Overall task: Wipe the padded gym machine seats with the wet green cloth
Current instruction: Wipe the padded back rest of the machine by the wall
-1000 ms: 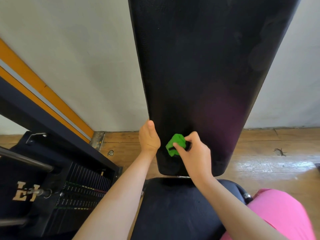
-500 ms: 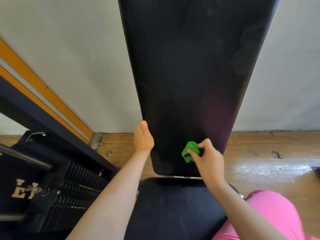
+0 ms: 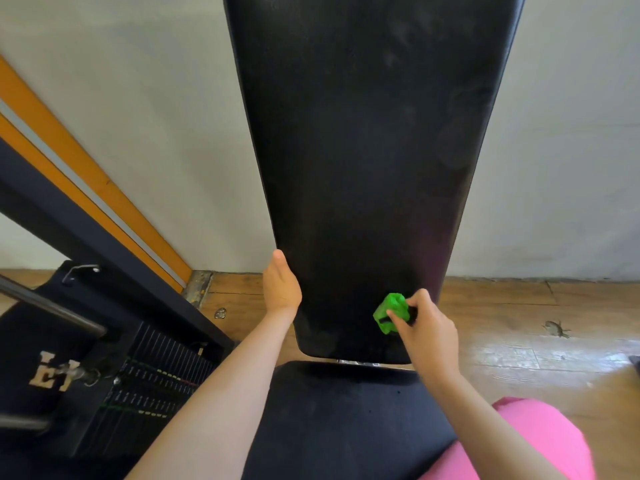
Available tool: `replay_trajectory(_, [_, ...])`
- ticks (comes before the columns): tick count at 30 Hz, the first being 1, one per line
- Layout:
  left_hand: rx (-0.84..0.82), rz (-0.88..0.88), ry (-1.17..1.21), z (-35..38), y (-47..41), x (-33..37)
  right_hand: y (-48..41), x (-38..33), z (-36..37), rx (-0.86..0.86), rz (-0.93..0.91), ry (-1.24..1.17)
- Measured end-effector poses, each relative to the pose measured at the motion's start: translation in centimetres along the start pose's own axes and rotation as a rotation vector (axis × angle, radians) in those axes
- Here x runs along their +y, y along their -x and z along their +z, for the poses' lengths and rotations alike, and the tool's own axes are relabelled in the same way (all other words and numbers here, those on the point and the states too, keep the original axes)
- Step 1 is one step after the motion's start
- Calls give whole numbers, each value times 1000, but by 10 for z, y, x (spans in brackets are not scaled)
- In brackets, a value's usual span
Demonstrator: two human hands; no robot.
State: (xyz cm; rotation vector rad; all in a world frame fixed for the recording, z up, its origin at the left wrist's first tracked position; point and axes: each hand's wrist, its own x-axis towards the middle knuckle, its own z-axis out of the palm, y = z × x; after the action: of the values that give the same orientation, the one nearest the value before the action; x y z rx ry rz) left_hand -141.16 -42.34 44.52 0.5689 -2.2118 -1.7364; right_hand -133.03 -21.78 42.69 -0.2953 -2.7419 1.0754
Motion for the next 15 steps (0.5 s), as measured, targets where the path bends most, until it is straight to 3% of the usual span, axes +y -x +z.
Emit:
replay_trajectory(5, [17,-11,-28,-2,7,6,2,17,-5,-49,39,38])
replay_trajectory(12, [-39,253,-340,-16,16,-6,-25,7,-54,156,-34,-156])
replay_trajectory(15, [8,287,-268,-9,16,8,-31,8,-63,160,-43,-176])
